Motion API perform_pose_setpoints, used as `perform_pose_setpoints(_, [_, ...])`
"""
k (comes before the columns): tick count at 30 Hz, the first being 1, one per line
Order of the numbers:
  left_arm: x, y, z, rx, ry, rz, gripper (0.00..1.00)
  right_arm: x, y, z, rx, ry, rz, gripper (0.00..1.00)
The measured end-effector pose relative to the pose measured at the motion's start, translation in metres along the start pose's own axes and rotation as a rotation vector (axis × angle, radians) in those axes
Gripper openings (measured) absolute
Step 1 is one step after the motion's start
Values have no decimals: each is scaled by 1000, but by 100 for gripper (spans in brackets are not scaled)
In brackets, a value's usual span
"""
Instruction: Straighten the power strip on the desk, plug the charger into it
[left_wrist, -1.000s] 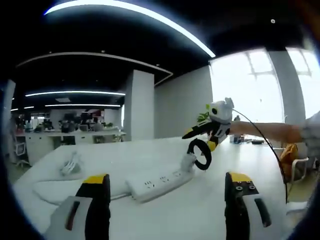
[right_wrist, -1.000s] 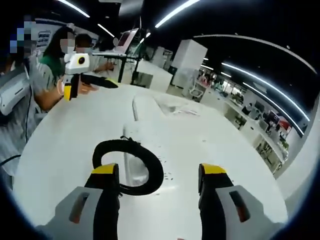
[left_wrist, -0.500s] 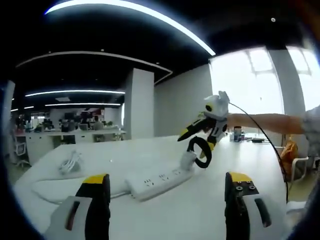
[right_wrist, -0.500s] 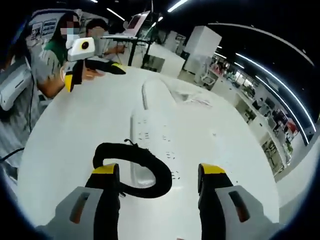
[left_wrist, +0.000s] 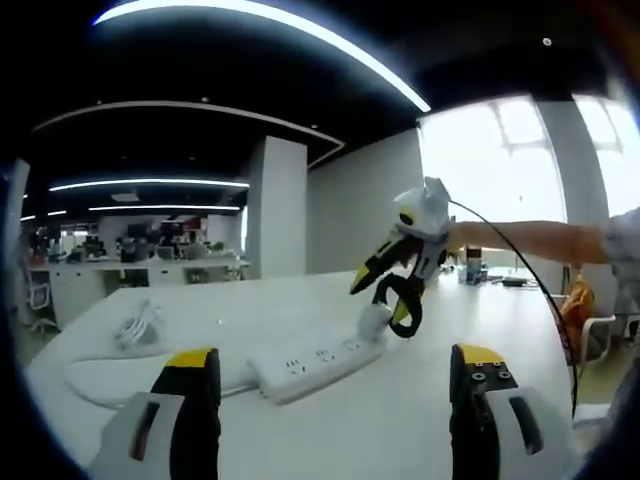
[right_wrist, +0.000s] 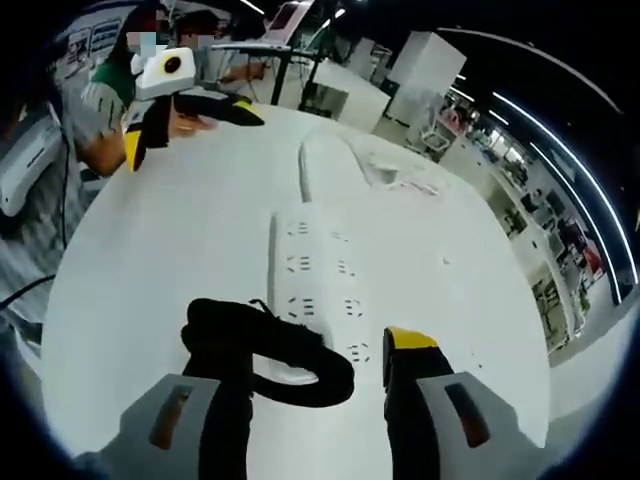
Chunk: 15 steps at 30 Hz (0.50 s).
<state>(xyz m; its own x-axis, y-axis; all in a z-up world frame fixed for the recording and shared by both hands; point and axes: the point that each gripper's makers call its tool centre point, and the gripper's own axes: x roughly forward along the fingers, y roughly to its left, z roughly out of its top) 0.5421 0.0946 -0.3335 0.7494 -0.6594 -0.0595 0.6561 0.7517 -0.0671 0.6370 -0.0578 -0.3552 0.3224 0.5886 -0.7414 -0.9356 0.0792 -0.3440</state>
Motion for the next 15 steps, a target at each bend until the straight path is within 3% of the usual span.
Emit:
perform_pose_setpoints(10, [0, -2, -2, 0, 4, -1, 97, 5, 3, -10, -8, 96, -6, 40])
perform_pose_setpoints(15, [-1, -1, -1, -1, 2, 0, 97, 4, 3, -10, -15, 108, -11, 31])
